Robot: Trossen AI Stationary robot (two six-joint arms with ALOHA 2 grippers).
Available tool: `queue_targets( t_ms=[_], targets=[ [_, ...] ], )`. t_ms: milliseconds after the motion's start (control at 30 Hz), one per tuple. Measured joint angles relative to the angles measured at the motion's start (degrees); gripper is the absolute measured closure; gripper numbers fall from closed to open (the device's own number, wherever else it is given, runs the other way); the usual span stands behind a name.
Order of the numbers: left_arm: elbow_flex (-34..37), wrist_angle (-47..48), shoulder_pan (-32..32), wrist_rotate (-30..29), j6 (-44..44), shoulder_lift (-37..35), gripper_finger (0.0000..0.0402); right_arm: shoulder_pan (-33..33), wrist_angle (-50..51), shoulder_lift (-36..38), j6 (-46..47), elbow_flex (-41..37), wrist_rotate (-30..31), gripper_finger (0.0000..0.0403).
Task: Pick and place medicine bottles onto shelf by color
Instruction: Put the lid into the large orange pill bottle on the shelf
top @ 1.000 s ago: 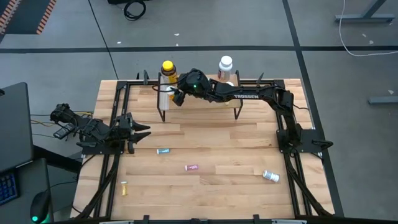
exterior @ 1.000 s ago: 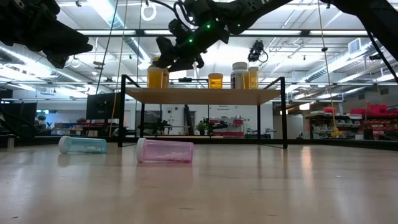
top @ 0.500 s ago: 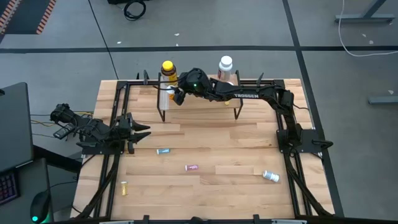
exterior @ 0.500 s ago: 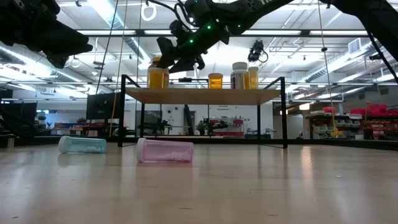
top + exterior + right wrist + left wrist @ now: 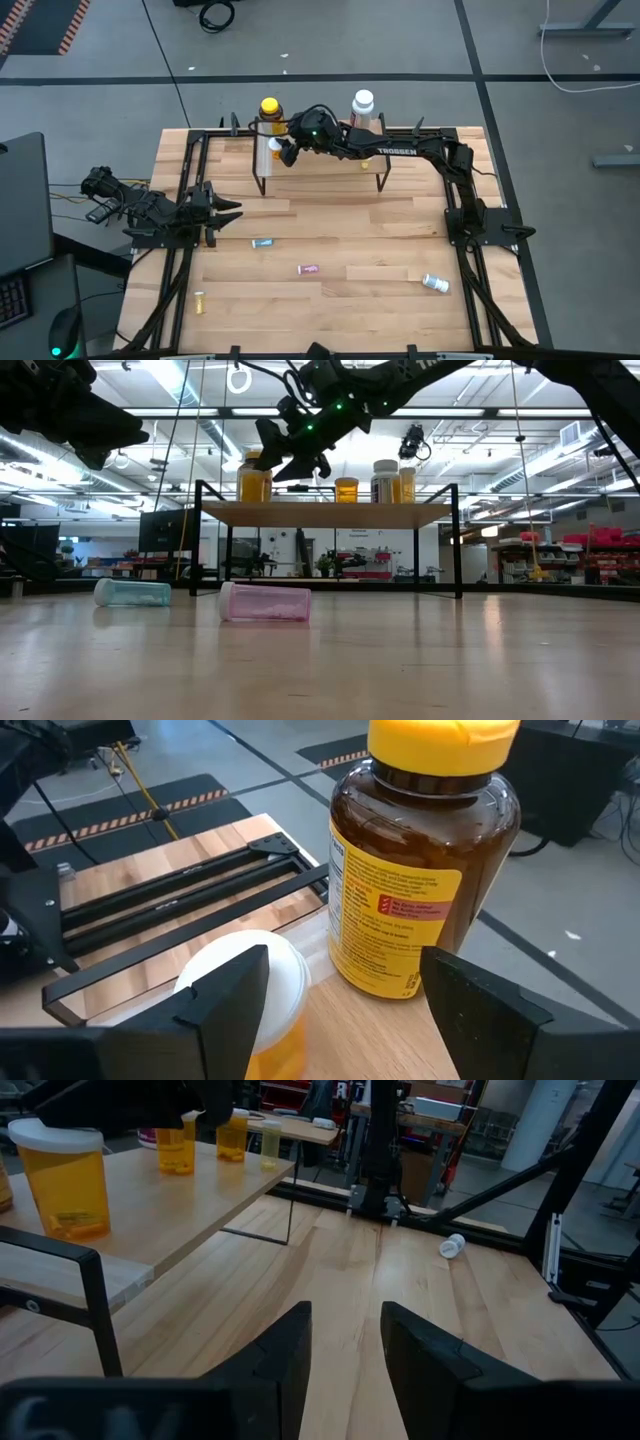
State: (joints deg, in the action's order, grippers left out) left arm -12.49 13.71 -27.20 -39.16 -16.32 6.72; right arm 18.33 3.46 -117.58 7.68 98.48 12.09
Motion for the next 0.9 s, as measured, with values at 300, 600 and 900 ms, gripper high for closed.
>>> queue_targets(
  t_ms=[300, 600, 900],
  targets=[
    [0.00, 0.05, 0.02, -0.02, 0.00, 0.00, 0.0271, 0.22, 0.54, -0.22, 3.08, 0.00, -1.65, 0.0132],
    [0.00, 0.05, 0.00, -0.02, 0.00, 0.00, 0.0271, 0.35, 2.01, -0.28, 4.42, -0.02, -1.89, 0.0132],
    [0.00, 0.05, 0.02, -0.02, 0.00, 0.00, 0.0271, 0.35, 2.18, -0.36, 4.35, -0.10, -1.96, 0.0132]
  ],
)
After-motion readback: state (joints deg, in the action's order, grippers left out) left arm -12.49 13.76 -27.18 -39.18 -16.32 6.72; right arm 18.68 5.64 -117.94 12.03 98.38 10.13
